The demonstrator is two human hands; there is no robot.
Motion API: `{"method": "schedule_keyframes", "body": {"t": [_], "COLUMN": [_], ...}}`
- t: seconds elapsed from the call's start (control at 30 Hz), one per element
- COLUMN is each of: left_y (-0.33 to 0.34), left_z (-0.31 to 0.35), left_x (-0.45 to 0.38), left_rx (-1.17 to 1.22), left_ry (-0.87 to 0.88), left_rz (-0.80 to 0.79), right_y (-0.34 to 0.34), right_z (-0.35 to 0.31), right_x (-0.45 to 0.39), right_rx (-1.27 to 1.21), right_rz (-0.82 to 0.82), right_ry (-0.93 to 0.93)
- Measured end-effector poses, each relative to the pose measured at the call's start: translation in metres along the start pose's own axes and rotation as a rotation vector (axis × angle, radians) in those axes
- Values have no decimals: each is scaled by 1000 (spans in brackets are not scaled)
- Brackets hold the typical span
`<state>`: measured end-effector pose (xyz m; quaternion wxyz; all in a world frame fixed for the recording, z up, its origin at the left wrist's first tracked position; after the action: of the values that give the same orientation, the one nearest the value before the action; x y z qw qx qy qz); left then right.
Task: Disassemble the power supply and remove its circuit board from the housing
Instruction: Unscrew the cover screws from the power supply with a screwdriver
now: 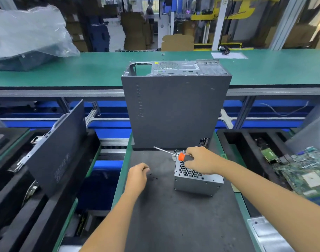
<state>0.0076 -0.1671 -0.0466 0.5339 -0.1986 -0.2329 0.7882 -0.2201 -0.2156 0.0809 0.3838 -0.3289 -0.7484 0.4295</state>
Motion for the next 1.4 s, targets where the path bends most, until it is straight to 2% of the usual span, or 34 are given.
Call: {"method": "schedule_keyframes", "body": {"t": [0.23,0.67,0.77,0.87,0.93,1.03,1.13,1.4], "left_y": [24,27,21,6,0,4,20,49], "left_z": [-20,-18,-5,29,60,107,134,151], "left_x": [-8,-7,-5,0,2,11,26,55], "left_rx": [-278,-383,-325,-67,115,291,277,115], "left_ry": [79,78,154,272,310,417,442,425], "left_rz": [-195,-248,-152,74,136,7,-221,-344], "right_y": [8,6,-1,-24,-48,-87,-119,-125], "right_z": [4,1,-1,-4,-5,-9,-14,-12], "right_x": [-13,-14,-10,-1,10,31,52,82], "right_rx": [1,-41,12,74,139,232,256,242], "right_rz": [-51,-154,-144,-106,-67,-24,-9,108], "right_ry": [22,40,20,-31,-42,-43,-68,-114]}}
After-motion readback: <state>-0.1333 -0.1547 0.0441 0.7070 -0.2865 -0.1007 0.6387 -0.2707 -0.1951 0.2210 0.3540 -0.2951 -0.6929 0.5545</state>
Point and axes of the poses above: each hand's wrist, its own x-axis away from the middle knuckle, its own y-axis out of the palm, z = x × y, the point moved 3 cm from there along -x, towards the middle knuckle, and after that the axes turned 9 degrees about x, right-handed, at the moved point
